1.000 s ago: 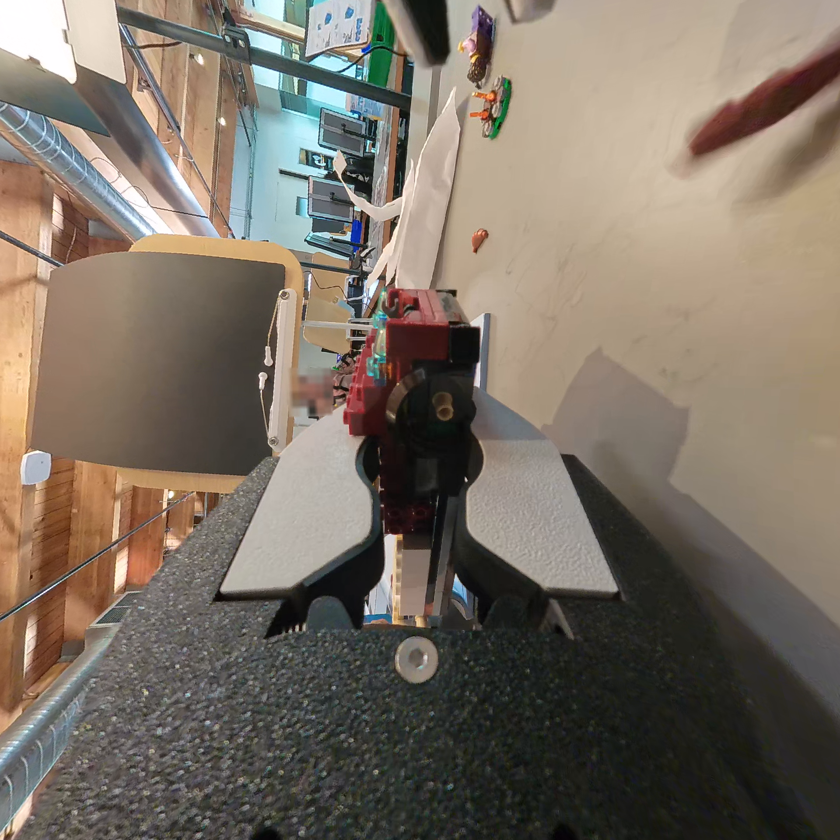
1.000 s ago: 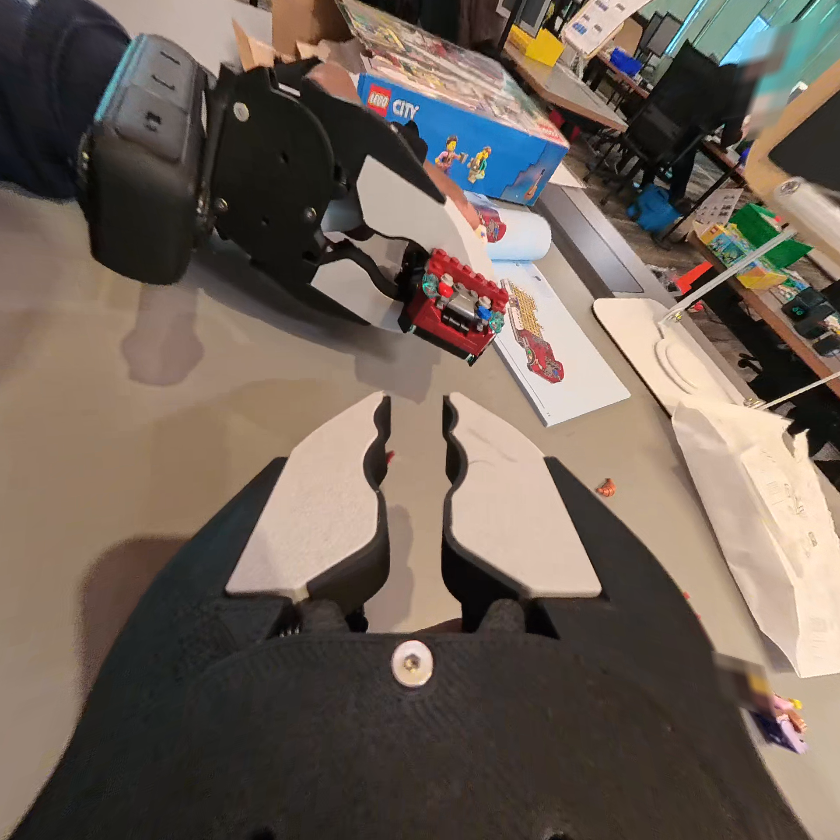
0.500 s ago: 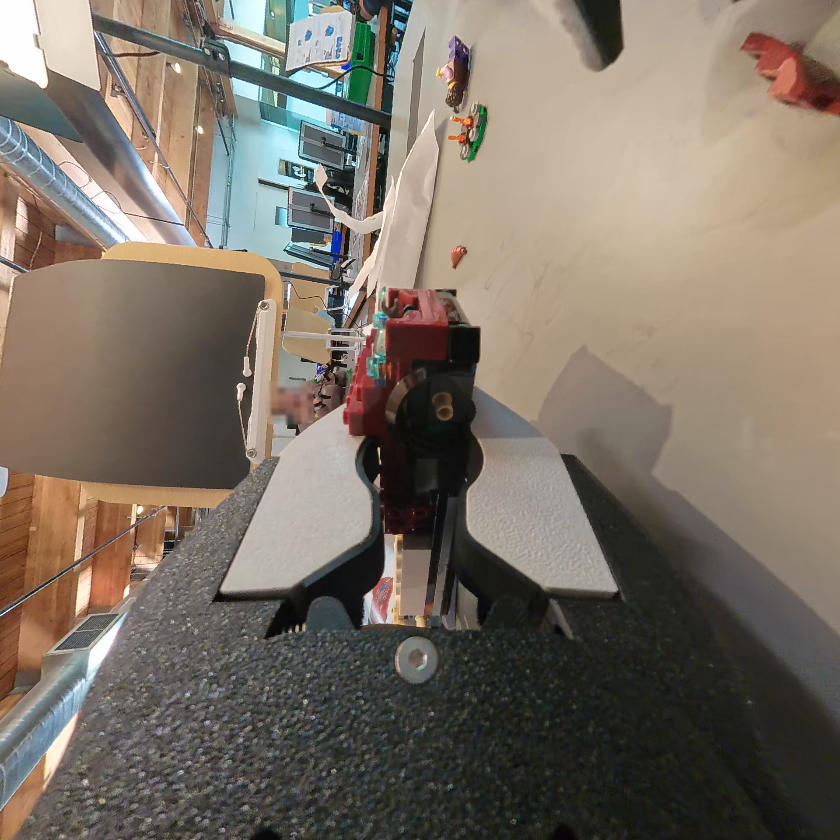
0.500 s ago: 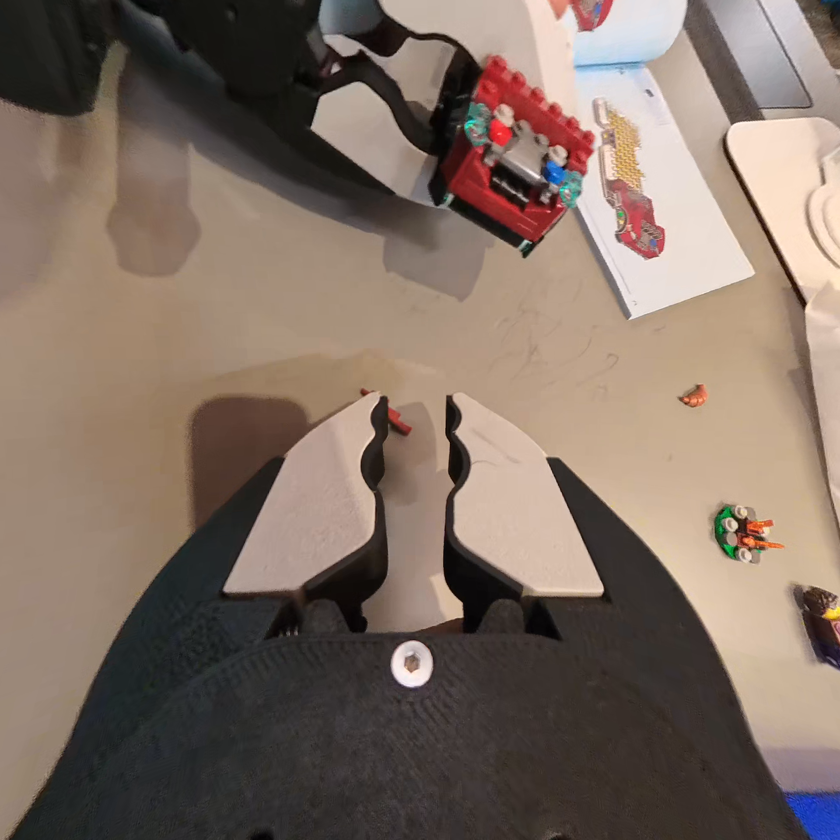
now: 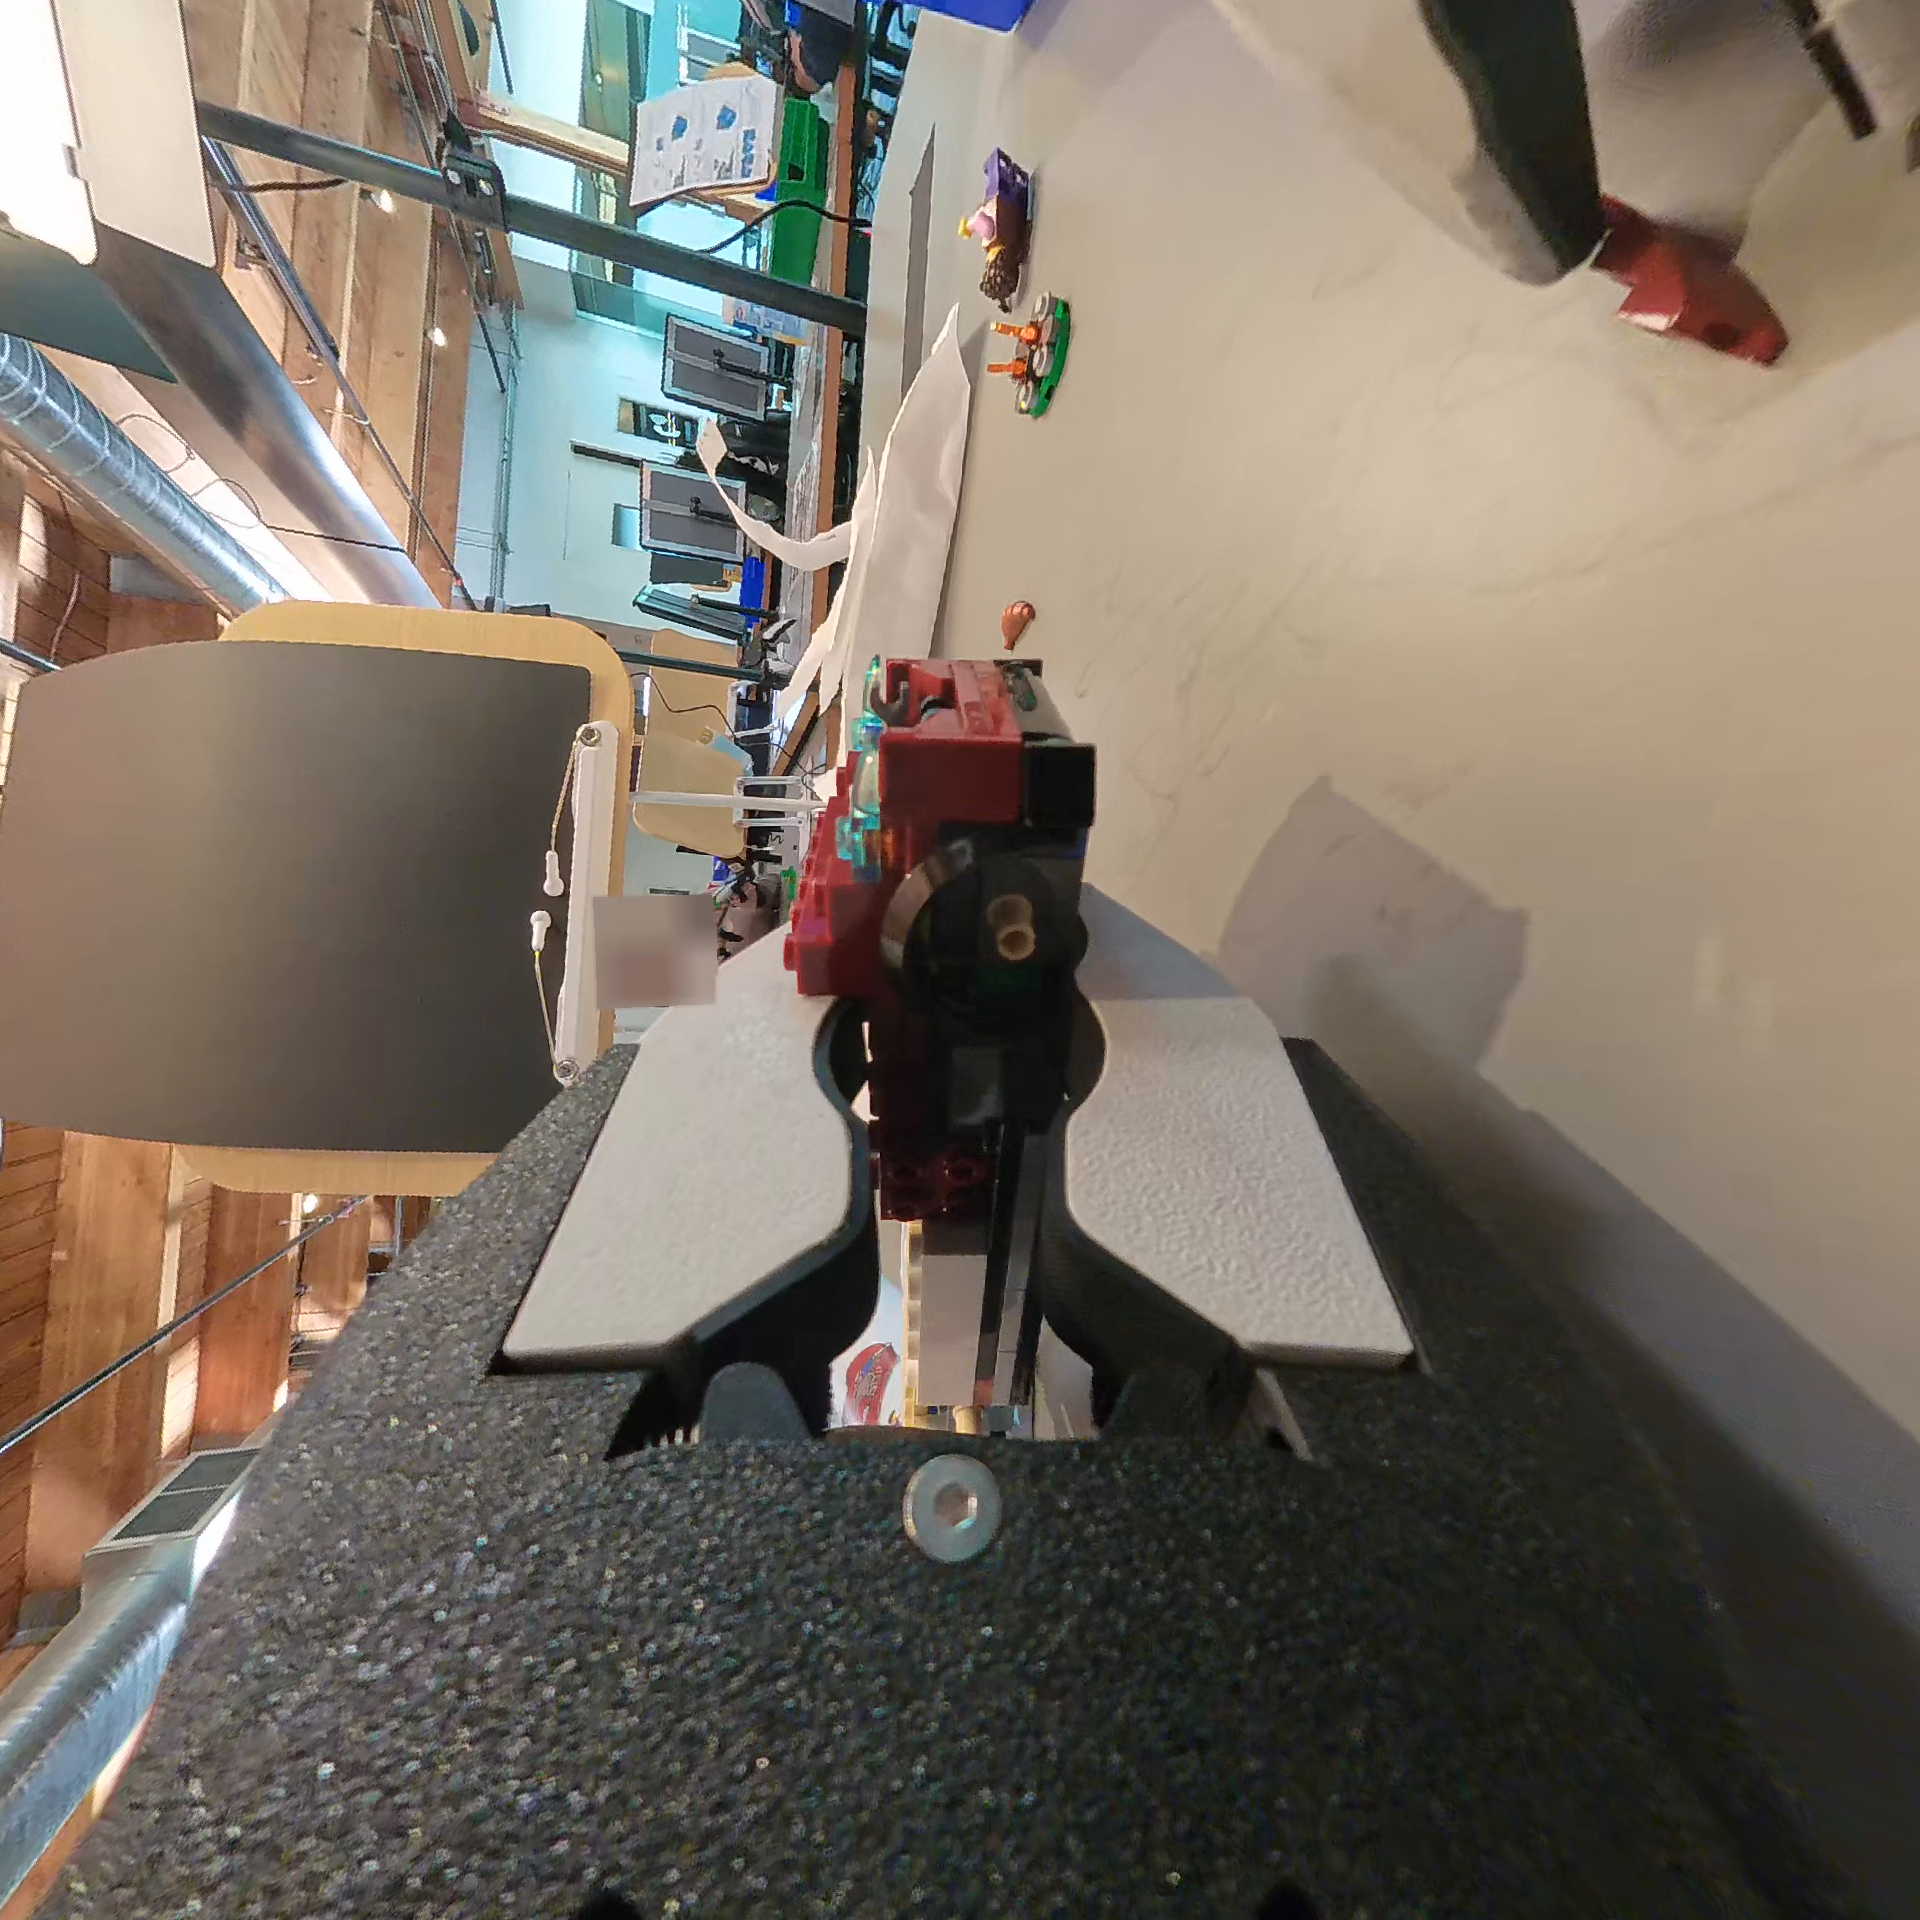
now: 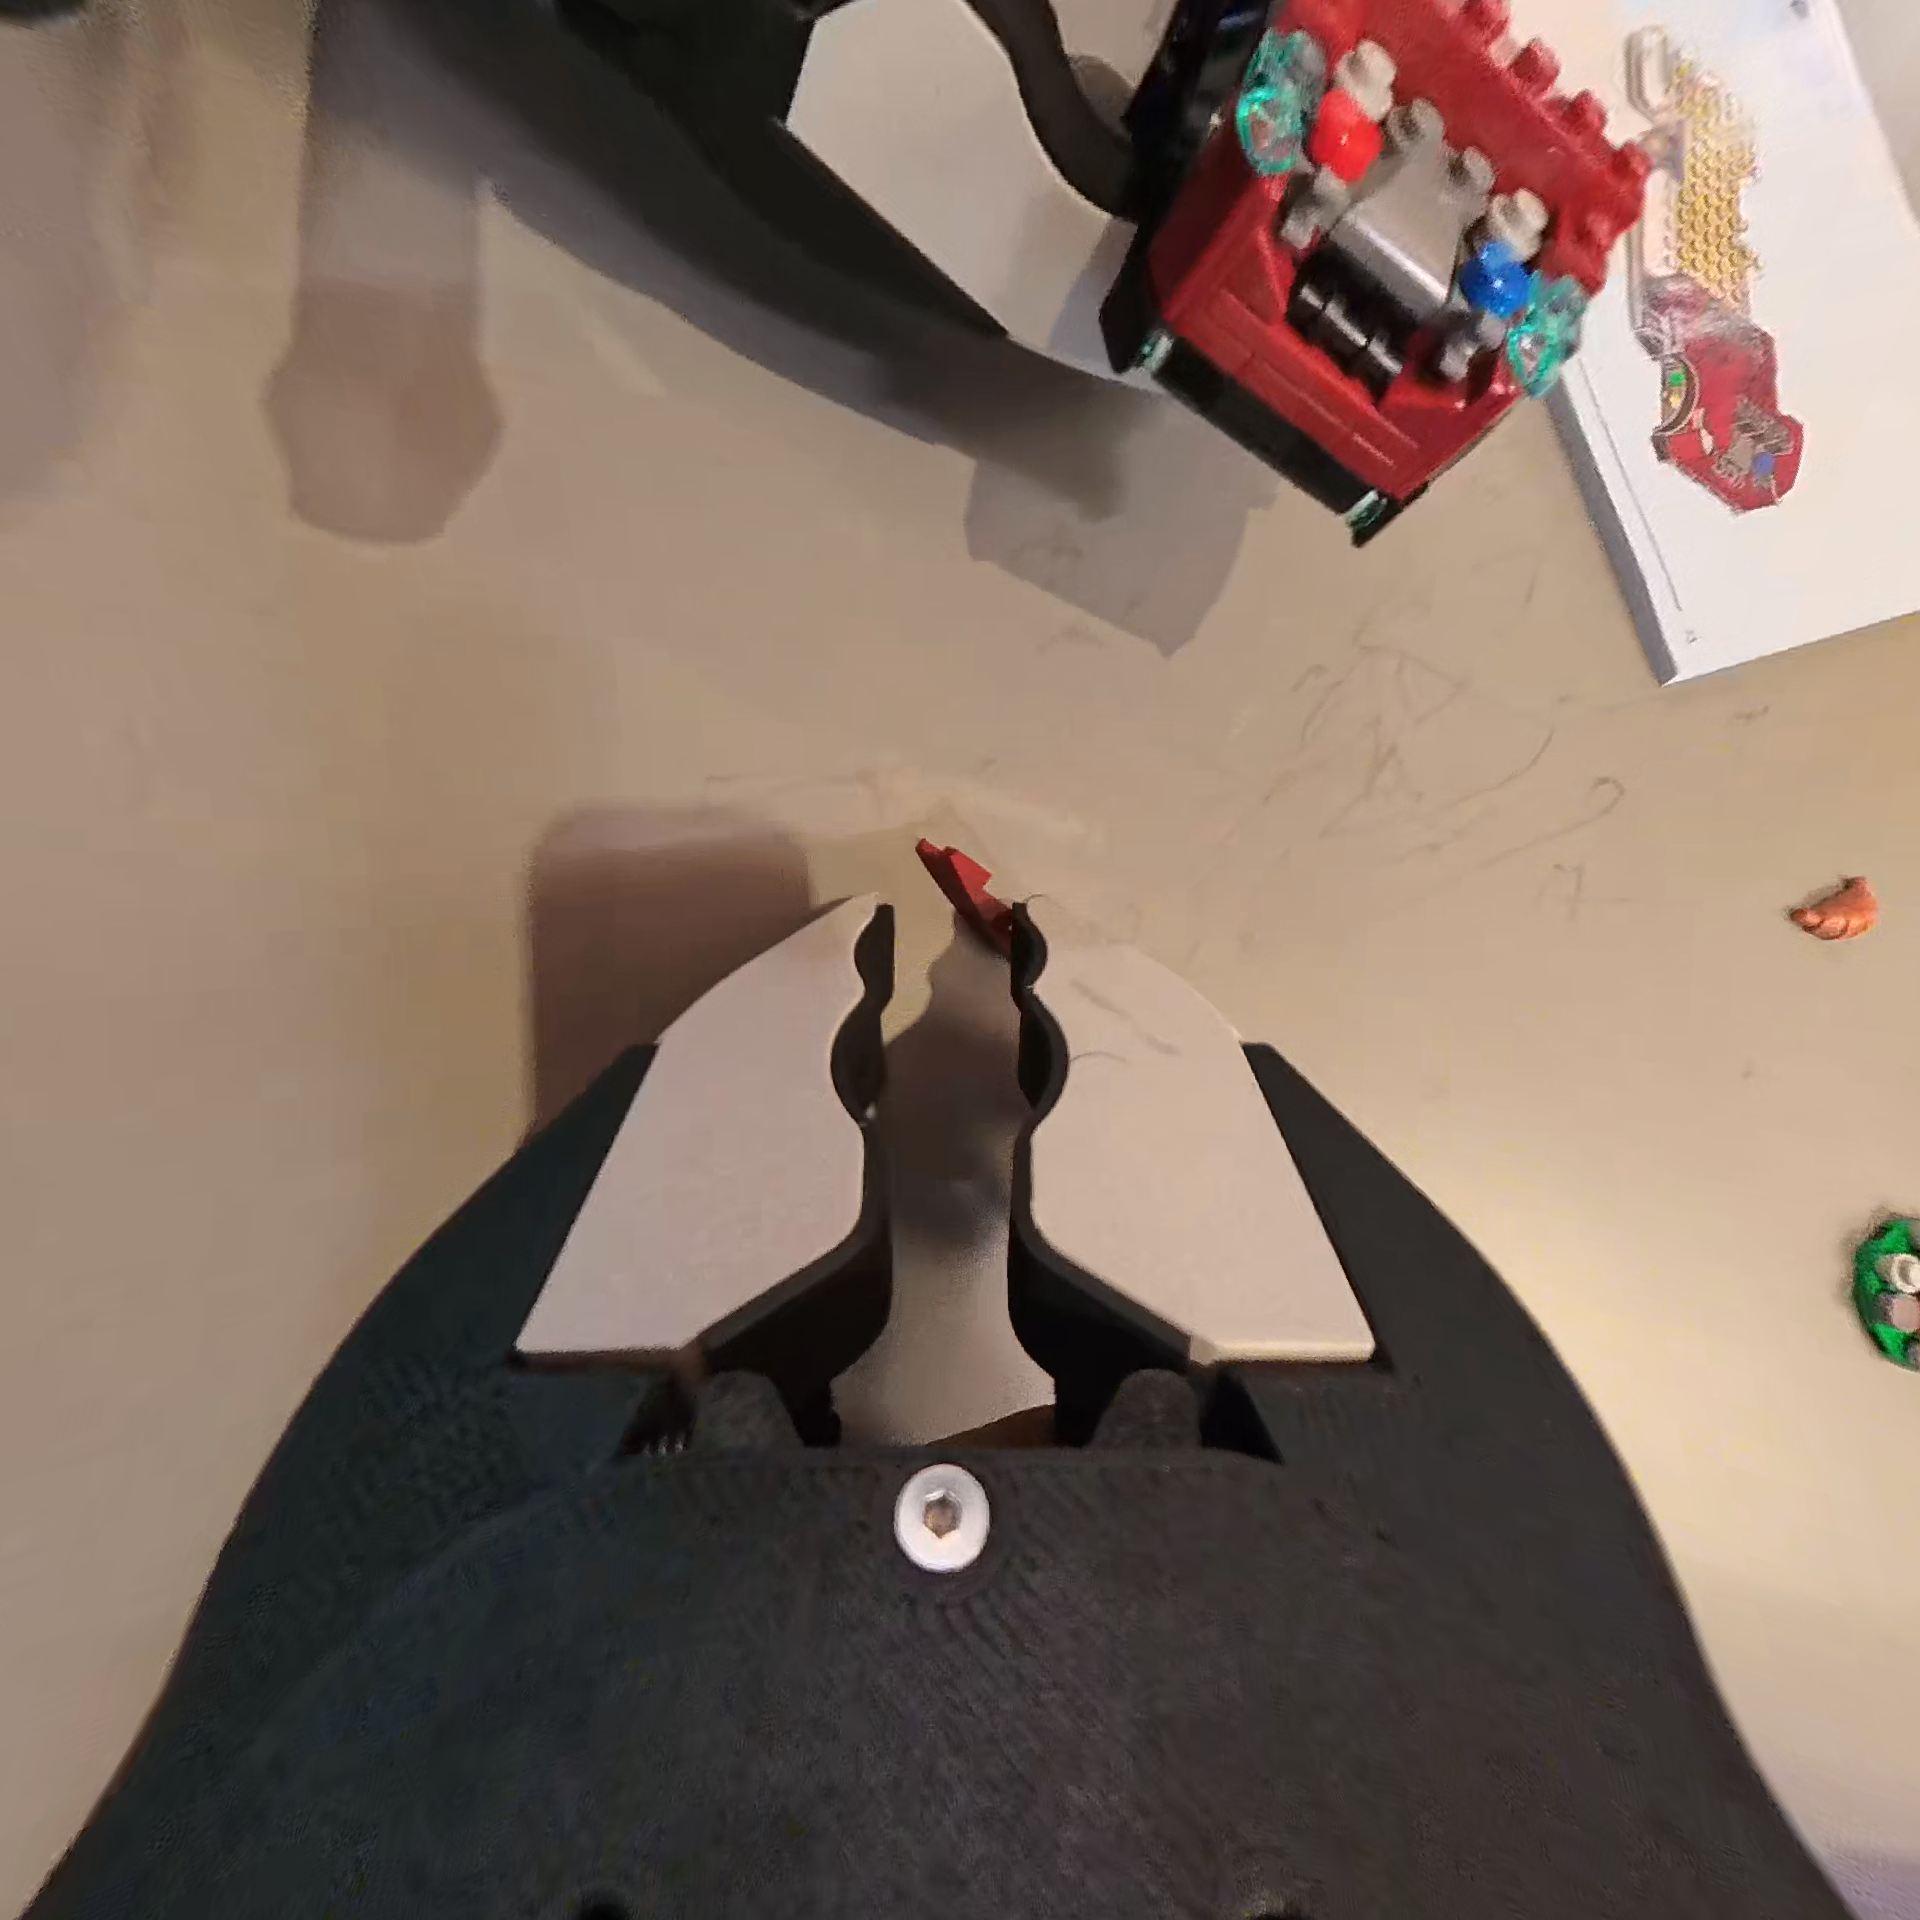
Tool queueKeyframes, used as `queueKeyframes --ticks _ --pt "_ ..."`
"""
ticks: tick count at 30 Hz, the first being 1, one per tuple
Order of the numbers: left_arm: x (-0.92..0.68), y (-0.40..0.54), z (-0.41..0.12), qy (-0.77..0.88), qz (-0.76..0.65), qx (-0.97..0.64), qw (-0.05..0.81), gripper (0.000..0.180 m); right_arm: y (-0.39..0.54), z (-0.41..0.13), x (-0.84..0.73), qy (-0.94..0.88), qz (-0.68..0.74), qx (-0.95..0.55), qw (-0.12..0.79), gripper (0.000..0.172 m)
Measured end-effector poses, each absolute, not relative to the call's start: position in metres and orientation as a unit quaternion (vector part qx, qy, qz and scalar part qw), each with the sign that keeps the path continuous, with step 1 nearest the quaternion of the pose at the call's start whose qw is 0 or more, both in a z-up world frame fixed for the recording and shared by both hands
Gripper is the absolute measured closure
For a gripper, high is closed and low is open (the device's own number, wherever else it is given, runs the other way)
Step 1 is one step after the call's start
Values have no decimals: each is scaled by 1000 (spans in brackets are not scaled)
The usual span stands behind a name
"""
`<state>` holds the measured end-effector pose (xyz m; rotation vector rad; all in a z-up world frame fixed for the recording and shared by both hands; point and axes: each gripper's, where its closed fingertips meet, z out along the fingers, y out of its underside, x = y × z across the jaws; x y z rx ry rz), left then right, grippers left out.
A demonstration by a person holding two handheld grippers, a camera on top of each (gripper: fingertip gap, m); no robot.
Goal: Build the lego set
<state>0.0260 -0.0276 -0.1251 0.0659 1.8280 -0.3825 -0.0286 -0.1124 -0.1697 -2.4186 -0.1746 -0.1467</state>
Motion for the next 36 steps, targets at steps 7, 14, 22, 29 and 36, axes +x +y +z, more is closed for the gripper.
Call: queueKeyframes --ticks 7,14,22,29,36 --pt "25 -29 -126 788 -164 30 593 147 -107 -169 -37 -78 -50 -932 350 151" --pt "24 -30 -127 789 -166 32 591 148 -100 -173 -41 -74 -27 -937 341 149" --pt "22 -31 -124 788 -166 34 592 147 -99 -161 -34 -52 -31 -932 356 146" --pt "21 -30 -124 785 -157 36 598 147 -114 -167 -24 15 -42 -945 325 146" --pt "20 -32 -124 783 -150 41 602 147 -120 -174 -22 30 -32 -951 307 163"
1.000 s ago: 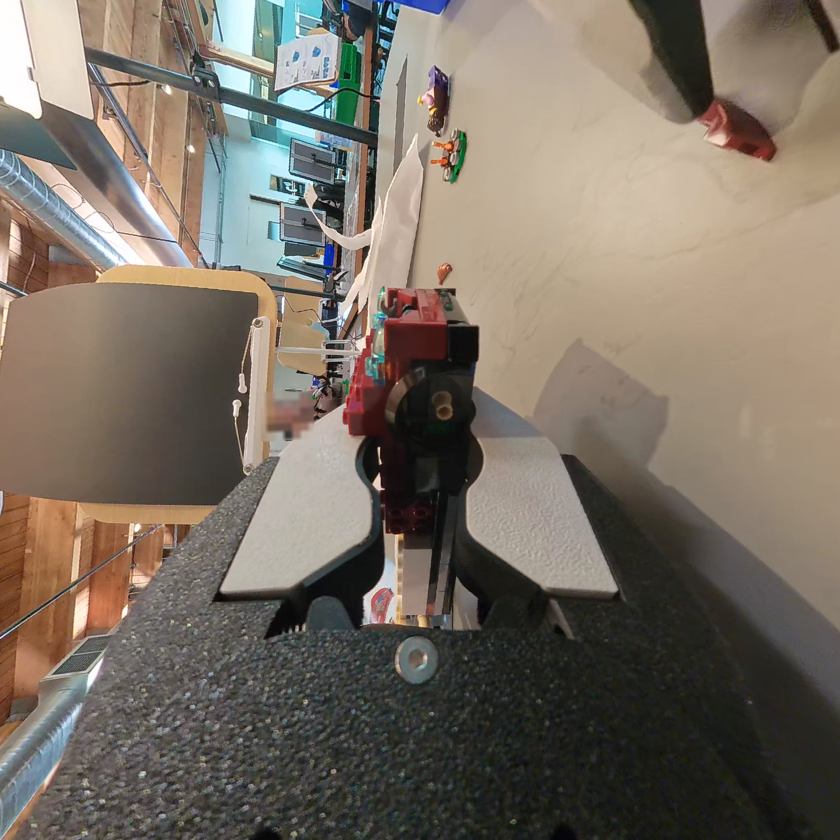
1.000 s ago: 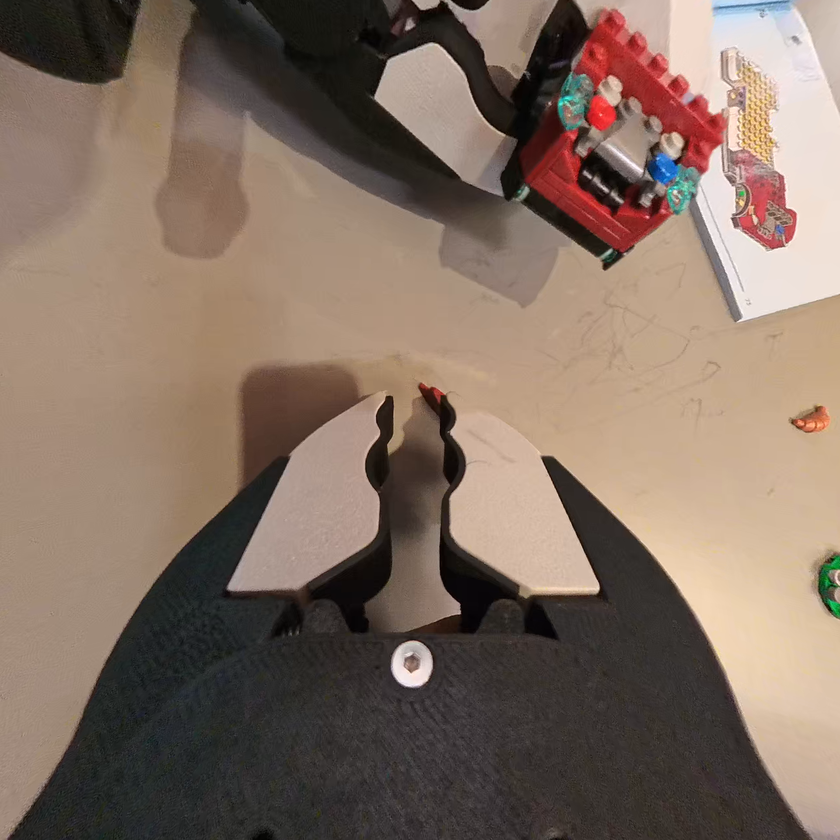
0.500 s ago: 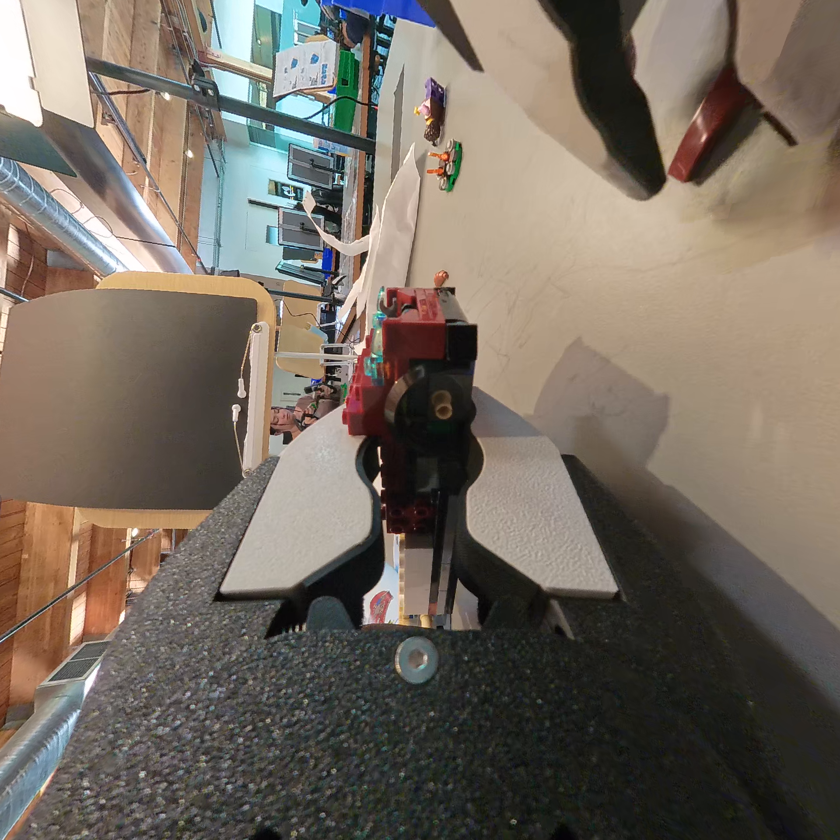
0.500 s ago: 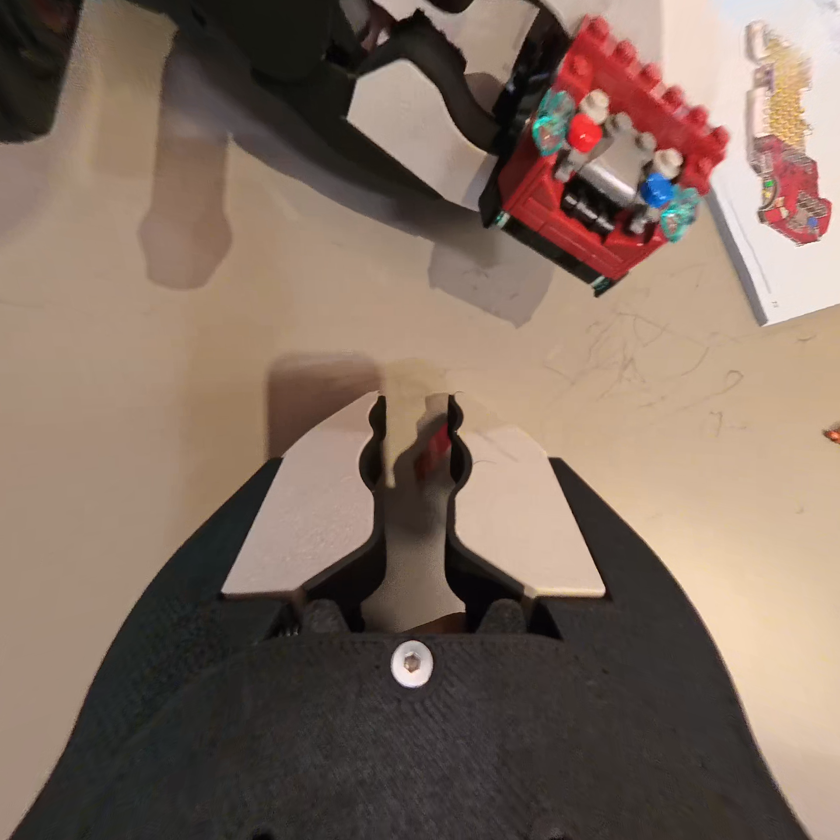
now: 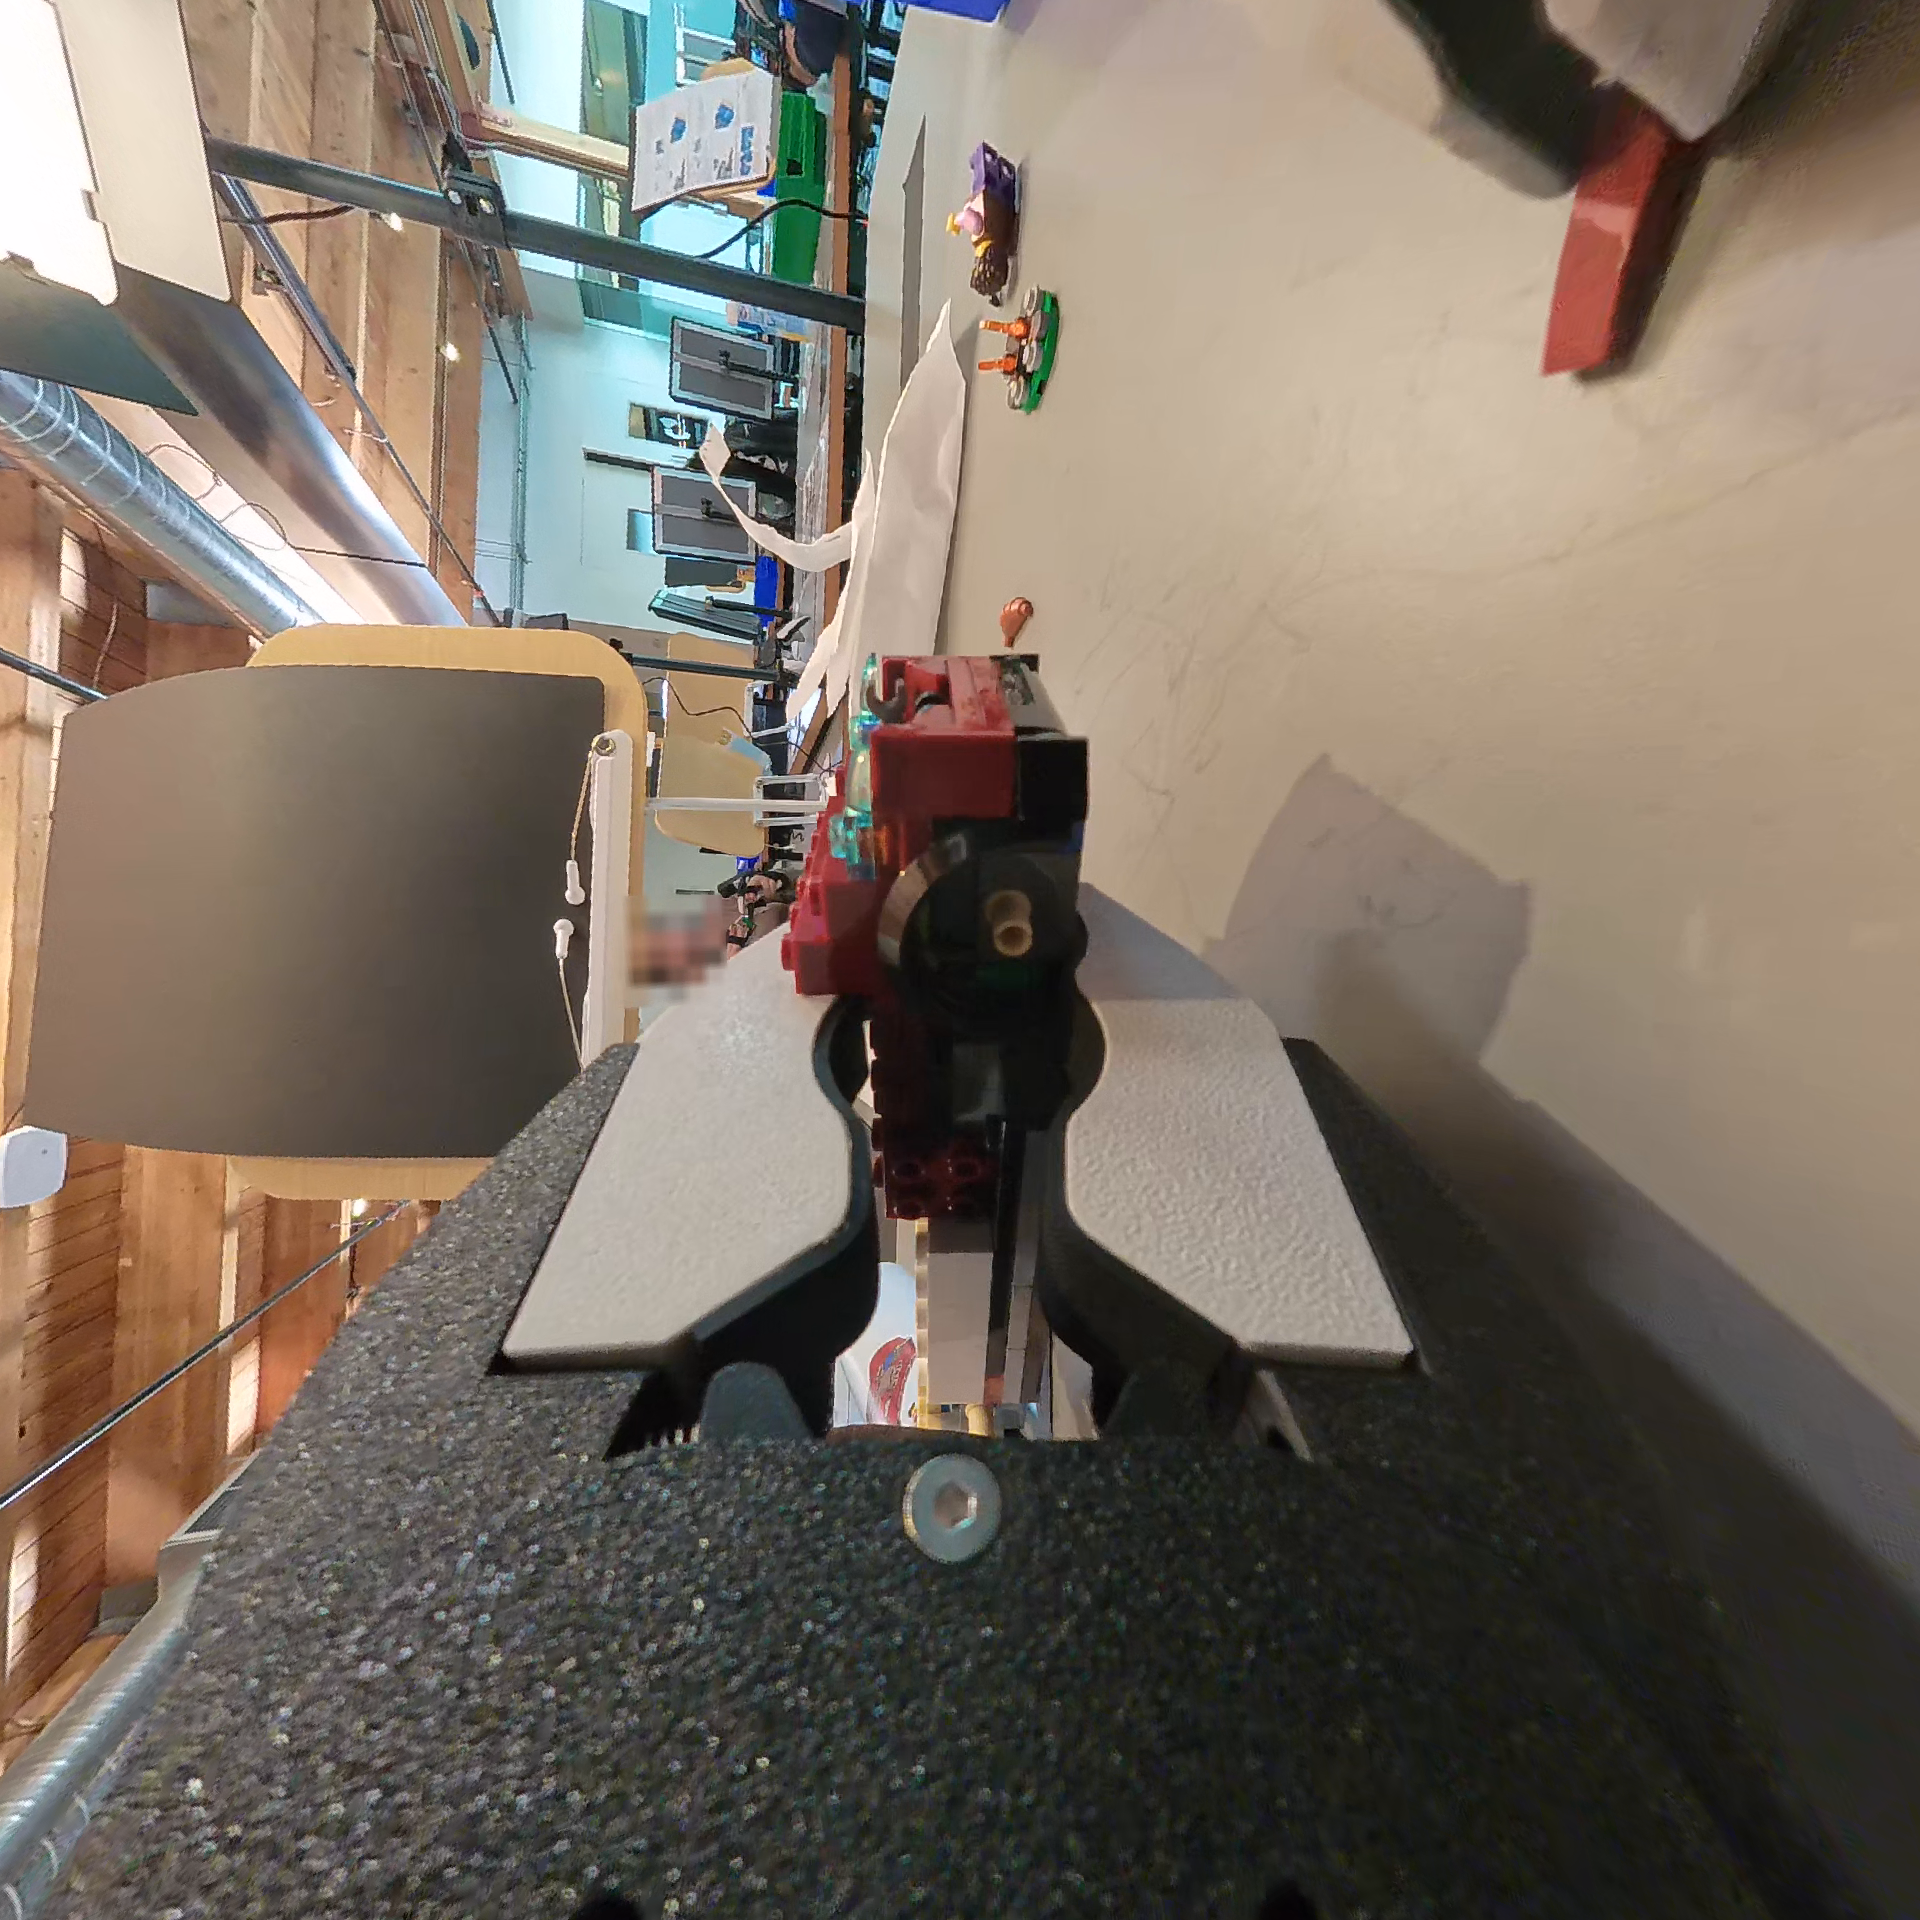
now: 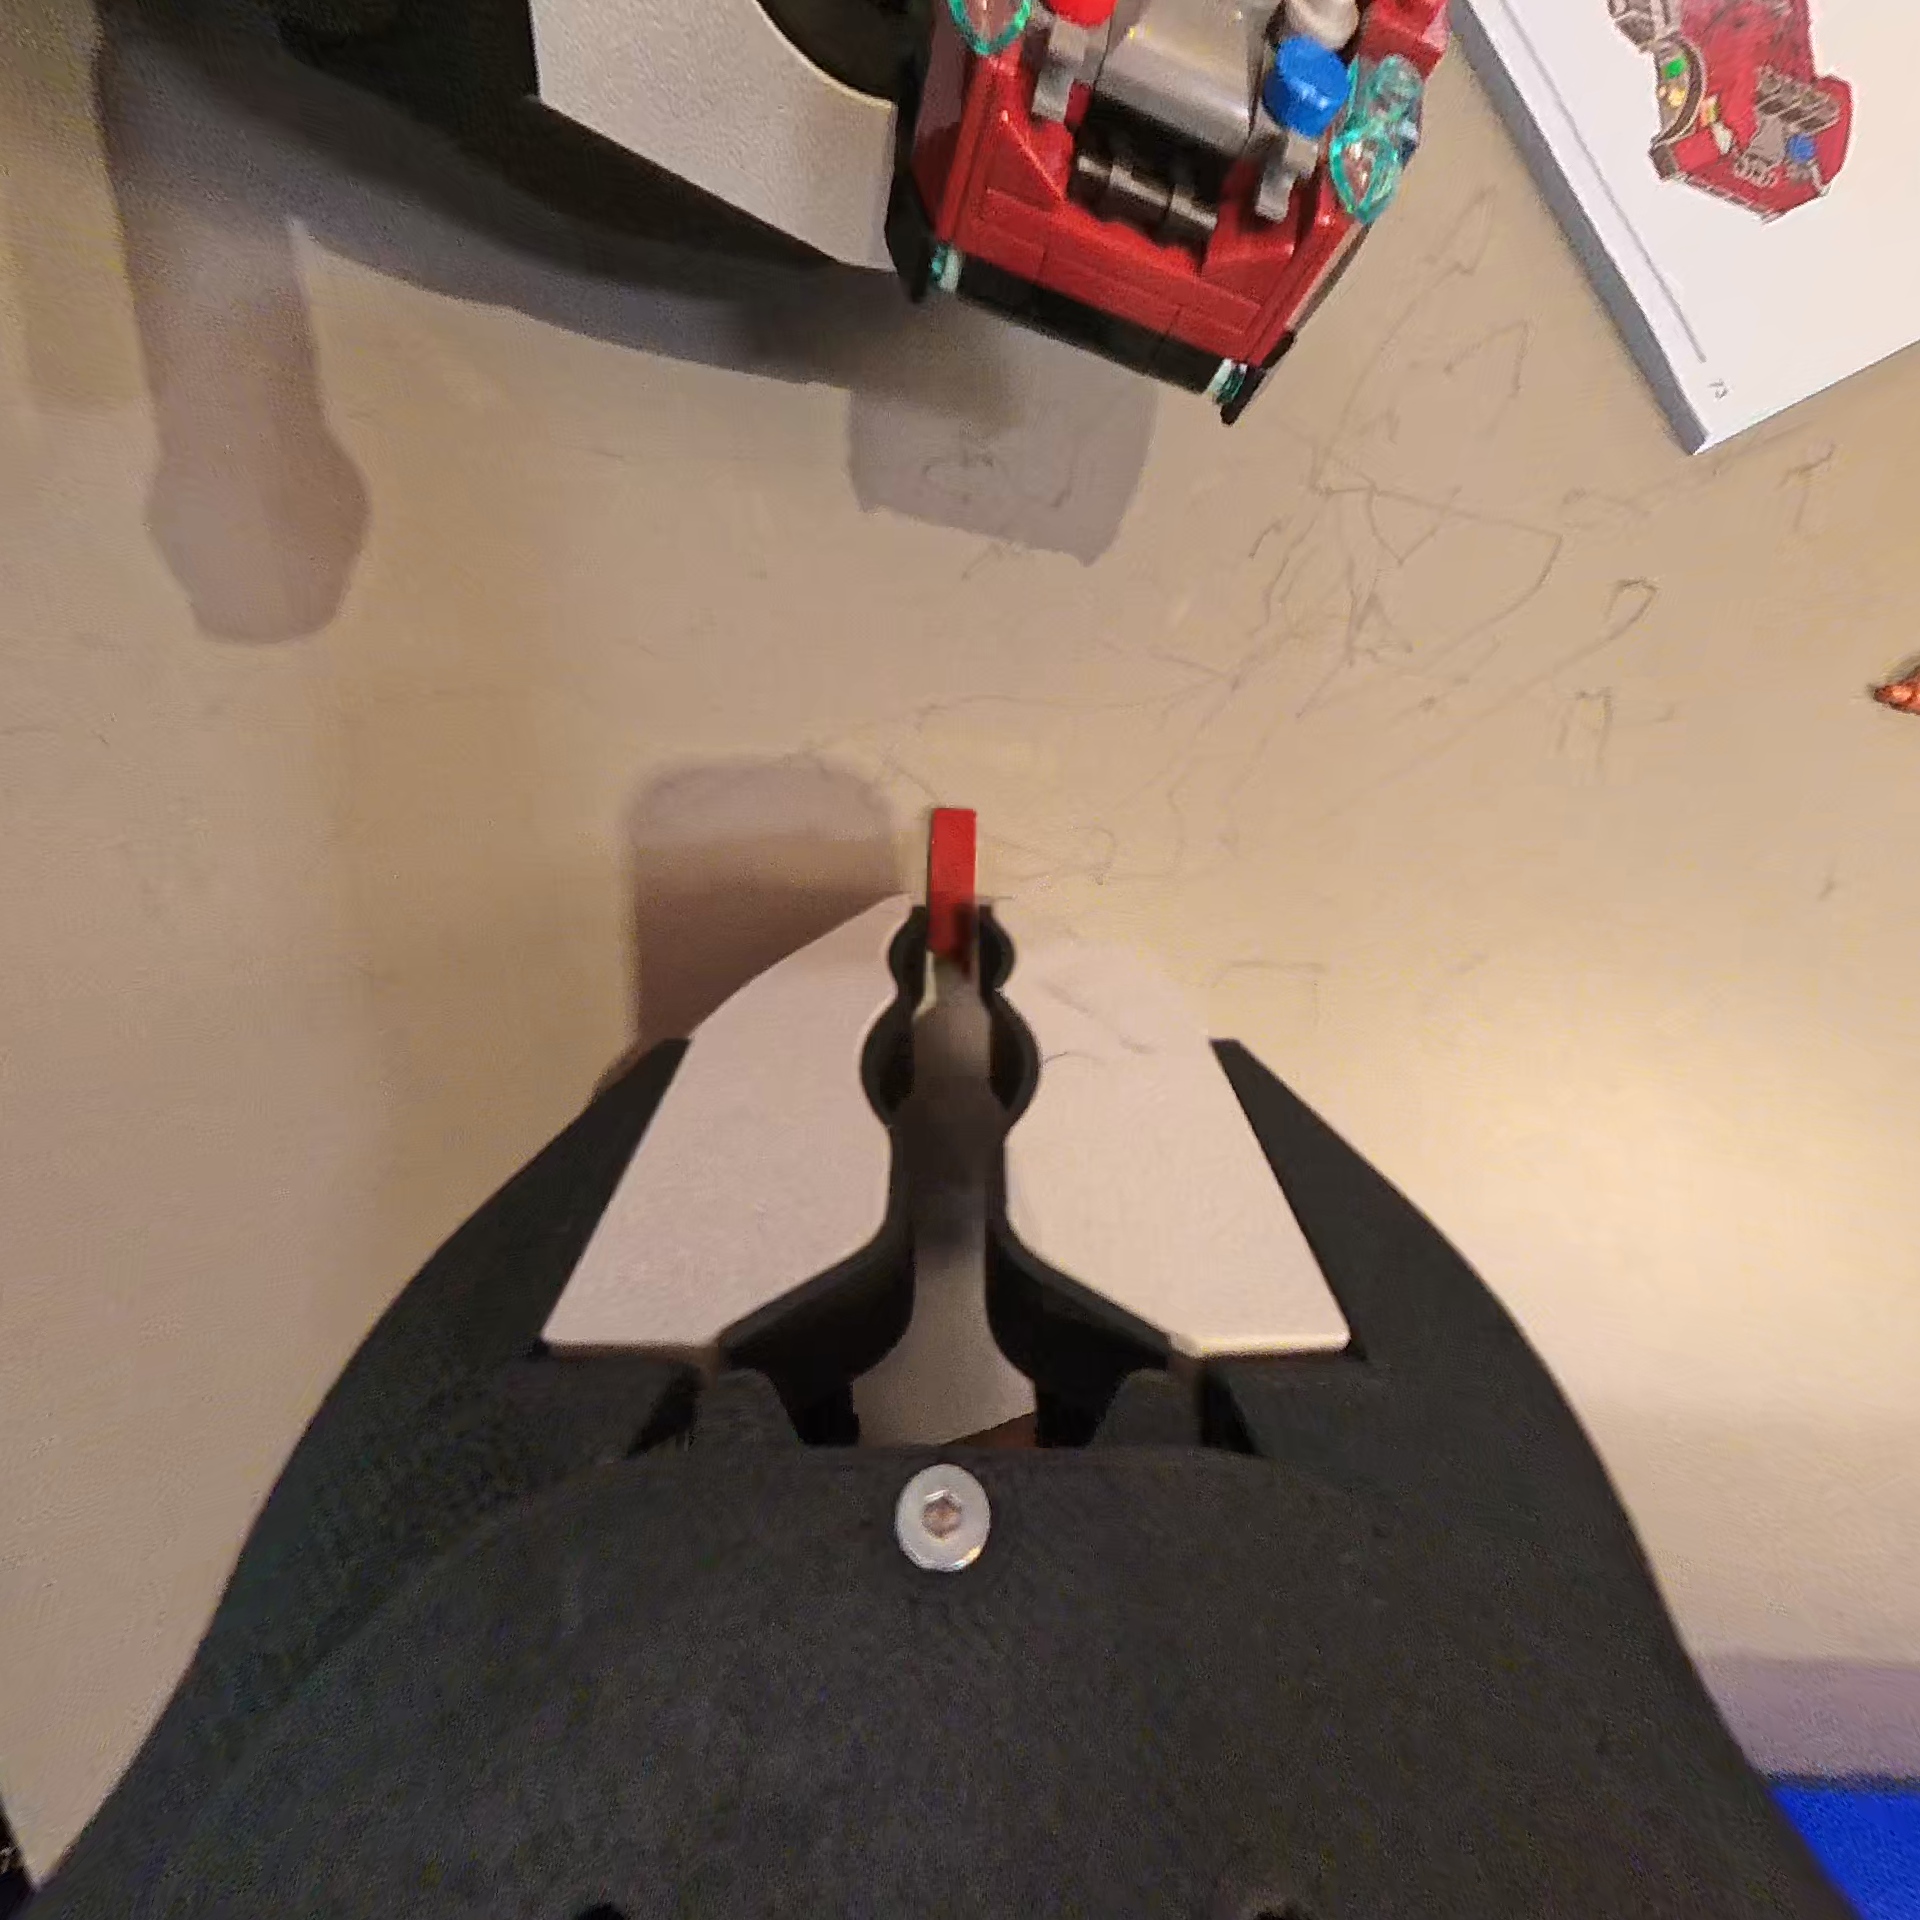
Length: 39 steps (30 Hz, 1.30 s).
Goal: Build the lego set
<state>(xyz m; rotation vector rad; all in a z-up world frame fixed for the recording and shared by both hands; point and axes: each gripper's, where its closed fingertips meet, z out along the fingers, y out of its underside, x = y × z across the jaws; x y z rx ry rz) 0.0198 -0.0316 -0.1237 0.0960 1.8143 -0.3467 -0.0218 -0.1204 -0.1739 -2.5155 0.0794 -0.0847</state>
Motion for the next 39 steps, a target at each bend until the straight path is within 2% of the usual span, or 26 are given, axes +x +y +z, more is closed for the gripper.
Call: queueKeyframes --ticks 7,13,16,39 --pt "20 -34 -124 785 -147 42 601 147 -117 -169 -17 45 -28 -943 328 164" --pt "23 -35 -125 787 -137 34 600 147 -89 -110 -11 89 -18 -883 460 164" --pt "24 -36 -128 791 -130 36 597 147 -72 -87 -12 97 -24 -862 496 164" --pt "21 -49 -126 793 -131 54 592 148 -50 -100 -14 91 -44 -885 454 160"
